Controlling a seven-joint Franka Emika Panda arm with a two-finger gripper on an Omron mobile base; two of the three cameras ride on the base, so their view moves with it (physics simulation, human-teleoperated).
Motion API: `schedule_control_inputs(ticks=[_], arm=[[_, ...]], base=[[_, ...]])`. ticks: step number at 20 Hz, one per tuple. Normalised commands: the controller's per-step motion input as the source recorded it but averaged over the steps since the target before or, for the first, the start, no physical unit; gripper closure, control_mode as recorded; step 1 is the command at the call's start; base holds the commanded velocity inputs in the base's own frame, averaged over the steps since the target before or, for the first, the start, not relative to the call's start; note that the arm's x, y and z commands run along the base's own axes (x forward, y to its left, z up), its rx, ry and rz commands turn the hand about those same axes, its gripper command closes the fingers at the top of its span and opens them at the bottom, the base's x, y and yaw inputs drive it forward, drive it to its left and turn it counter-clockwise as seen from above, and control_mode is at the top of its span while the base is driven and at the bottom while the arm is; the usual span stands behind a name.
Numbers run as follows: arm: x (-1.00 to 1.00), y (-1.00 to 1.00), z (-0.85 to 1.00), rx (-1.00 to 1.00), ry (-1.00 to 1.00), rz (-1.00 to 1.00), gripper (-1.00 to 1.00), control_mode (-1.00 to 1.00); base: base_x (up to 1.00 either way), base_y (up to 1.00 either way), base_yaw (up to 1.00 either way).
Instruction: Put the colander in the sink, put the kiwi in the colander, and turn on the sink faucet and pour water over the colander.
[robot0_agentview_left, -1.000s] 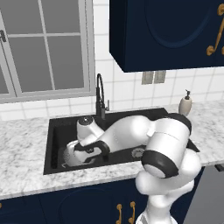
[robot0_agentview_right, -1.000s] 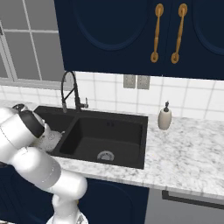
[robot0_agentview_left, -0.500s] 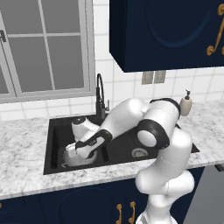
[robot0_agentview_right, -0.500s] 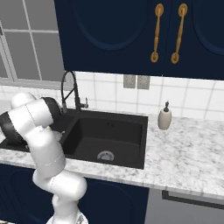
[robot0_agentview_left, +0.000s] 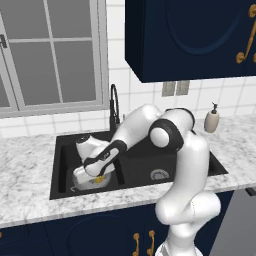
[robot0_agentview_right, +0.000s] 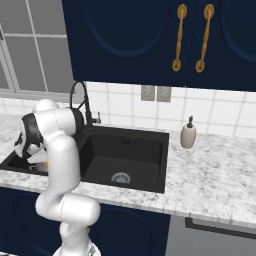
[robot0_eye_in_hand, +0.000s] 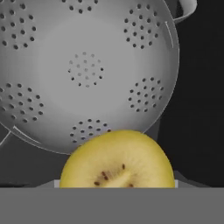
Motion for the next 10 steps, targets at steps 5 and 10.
schedule_control_inputs(ticks=[5, 10], arm=[[0.35, 0.00, -0.28, -0.05, 0.15, -0.03, -1.00, -1.00], [0.05, 0.00, 0.01, -0.01, 0.04, -0.01, -1.00, -1.00]], base=[[0.00, 0.00, 0.00], [0.00, 0.00, 0.00]])
